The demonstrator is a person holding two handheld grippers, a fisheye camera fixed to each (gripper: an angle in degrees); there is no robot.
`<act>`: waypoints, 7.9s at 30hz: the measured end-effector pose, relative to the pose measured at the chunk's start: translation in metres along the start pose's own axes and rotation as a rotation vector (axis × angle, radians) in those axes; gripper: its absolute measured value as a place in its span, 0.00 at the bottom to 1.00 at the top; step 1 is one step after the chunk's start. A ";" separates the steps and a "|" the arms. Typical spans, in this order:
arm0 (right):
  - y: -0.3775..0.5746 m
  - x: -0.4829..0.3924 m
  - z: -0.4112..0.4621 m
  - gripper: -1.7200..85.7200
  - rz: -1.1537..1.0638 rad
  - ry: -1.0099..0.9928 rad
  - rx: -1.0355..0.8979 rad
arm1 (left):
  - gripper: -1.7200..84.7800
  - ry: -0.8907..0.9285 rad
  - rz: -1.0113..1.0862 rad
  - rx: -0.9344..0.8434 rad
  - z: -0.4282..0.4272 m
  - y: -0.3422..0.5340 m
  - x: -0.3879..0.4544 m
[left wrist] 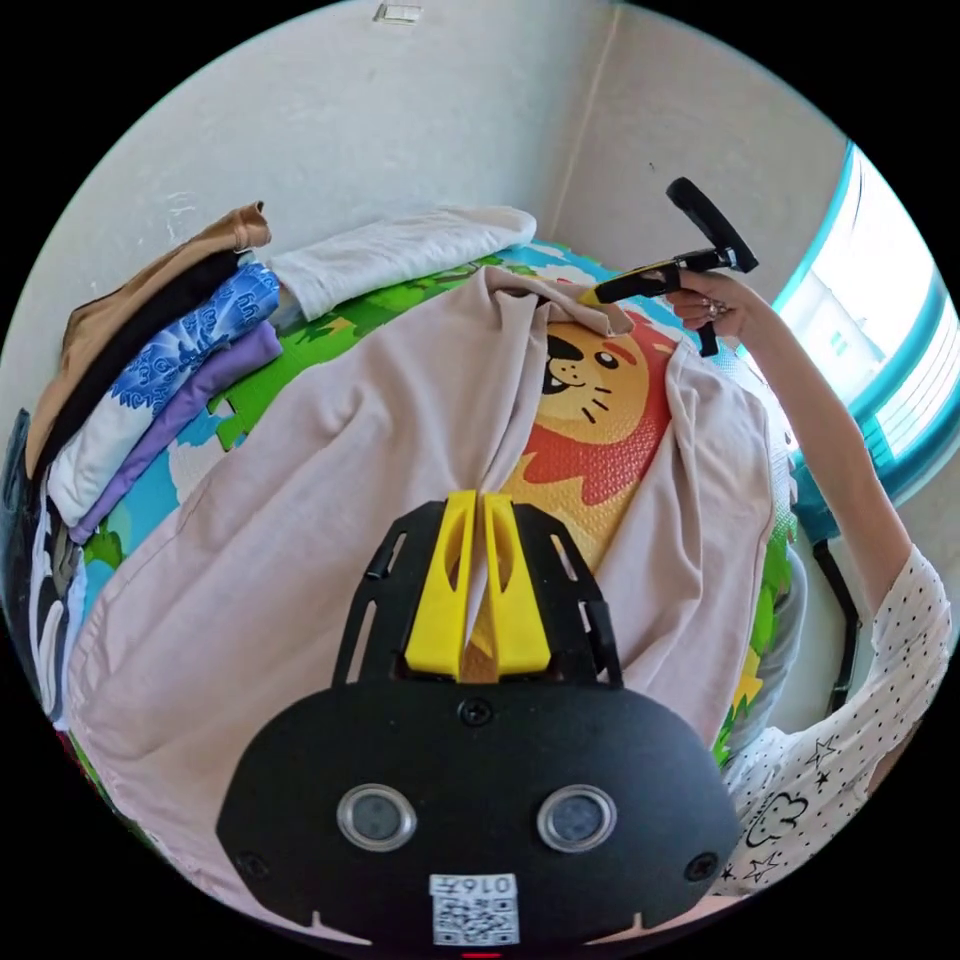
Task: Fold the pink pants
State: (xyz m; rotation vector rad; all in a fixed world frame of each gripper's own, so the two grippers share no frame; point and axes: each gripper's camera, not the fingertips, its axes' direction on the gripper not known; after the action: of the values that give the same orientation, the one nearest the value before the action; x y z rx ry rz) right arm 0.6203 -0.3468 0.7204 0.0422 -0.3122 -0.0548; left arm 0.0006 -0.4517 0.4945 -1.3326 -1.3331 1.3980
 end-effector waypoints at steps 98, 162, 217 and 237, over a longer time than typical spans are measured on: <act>0.107 0.077 0.046 0.05 0.074 0.145 0.077 | 0.01 0.194 -0.029 0.059 -0.049 -0.039 -0.043; 0.203 0.167 -0.121 0.02 0.144 -0.014 0.137 | 0.01 -0.273 0.129 0.271 -0.127 0.108 0.037; 0.231 0.127 -0.108 0.02 -0.132 0.131 0.169 | 0.01 -0.111 0.476 -0.074 -0.139 0.093 0.014; 0.155 0.102 -0.076 0.11 0.032 0.306 0.203 | 0.01 -0.001 0.378 -0.138 -0.133 0.040 -0.017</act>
State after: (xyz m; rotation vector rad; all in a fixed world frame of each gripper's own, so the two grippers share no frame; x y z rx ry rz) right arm 0.7478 -0.1955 0.6873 0.2441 -0.0117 0.0152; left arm 0.1384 -0.4514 0.4708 -1.7443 -1.2395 1.5747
